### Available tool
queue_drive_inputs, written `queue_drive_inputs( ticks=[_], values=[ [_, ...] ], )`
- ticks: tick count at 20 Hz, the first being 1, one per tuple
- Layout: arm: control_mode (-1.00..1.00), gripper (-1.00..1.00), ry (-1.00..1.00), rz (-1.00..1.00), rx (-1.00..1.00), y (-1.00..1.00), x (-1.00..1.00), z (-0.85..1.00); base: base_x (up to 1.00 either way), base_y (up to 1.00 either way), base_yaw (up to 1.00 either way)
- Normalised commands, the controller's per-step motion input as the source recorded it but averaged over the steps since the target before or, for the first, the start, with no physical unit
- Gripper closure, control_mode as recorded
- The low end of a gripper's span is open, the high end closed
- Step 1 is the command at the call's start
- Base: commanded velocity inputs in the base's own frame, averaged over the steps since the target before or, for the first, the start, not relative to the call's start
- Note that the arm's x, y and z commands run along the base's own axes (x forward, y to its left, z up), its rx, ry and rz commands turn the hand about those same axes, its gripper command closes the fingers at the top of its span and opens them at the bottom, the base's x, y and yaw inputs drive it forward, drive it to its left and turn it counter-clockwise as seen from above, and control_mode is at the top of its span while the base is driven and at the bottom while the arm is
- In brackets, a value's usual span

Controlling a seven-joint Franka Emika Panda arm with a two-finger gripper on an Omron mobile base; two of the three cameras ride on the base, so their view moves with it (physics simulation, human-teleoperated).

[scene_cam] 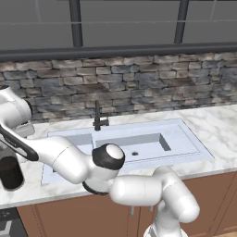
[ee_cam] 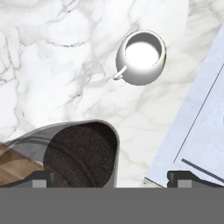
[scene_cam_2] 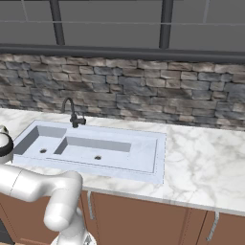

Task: Place the jar in the left basin and the mug in the right basin of the sink.

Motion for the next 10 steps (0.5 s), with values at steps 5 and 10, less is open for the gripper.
queue_drive_inputs(
  ticks=[5, 10],
  values=[
    [-1.0, -1.0, 0.0, 0.0, 0.0, 0.0, 0.02, -0.06, 0.0, 0.0, 0.0],
    [-1.0, -1.0, 0.0, 0.0, 0.0, 0.0, 0.02, -0.11, 0.0, 0.0, 0.0]
  ],
)
